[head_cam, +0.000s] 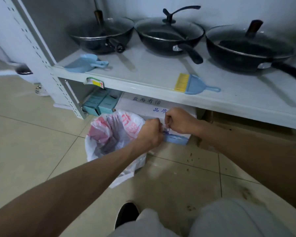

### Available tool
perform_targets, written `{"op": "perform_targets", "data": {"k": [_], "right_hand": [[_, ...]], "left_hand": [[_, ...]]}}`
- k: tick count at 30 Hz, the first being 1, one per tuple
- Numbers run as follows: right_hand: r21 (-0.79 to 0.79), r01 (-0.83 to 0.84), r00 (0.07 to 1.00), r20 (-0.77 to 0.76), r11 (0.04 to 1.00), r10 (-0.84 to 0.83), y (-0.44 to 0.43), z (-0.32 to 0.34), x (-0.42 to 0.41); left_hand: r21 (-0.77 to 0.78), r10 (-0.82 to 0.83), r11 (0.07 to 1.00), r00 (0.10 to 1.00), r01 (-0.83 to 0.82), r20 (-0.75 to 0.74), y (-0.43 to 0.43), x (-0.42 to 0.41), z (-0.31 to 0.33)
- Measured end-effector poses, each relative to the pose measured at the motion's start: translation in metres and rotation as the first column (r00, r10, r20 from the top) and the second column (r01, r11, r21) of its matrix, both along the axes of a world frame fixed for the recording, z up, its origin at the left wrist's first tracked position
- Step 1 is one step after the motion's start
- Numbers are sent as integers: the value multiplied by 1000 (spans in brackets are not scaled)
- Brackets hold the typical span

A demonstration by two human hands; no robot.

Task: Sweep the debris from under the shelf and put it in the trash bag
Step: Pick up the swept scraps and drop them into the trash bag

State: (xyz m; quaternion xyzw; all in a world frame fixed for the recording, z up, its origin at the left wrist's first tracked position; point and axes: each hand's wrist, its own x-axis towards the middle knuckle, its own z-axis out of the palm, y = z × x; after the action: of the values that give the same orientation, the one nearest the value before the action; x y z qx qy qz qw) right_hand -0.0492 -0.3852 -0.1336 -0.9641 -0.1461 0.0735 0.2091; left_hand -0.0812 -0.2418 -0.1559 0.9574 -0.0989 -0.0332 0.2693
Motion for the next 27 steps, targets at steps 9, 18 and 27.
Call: {"op": "perform_targets", "data": {"k": [9,18,27], "right_hand": [[121,-129,990,-35,984,134,75,13,14],[147,-119,989,-72,982,130,91,-8,16],[-73,57,976,-205,996,-70,-3,-36,14]], "left_hand": [[209,219,954,976,-214,2,91,9,17],[310,272,923,957,-230,-99,119,-2,-16],[-13,26,1000,994,-28,-109,51,14,0]]}}
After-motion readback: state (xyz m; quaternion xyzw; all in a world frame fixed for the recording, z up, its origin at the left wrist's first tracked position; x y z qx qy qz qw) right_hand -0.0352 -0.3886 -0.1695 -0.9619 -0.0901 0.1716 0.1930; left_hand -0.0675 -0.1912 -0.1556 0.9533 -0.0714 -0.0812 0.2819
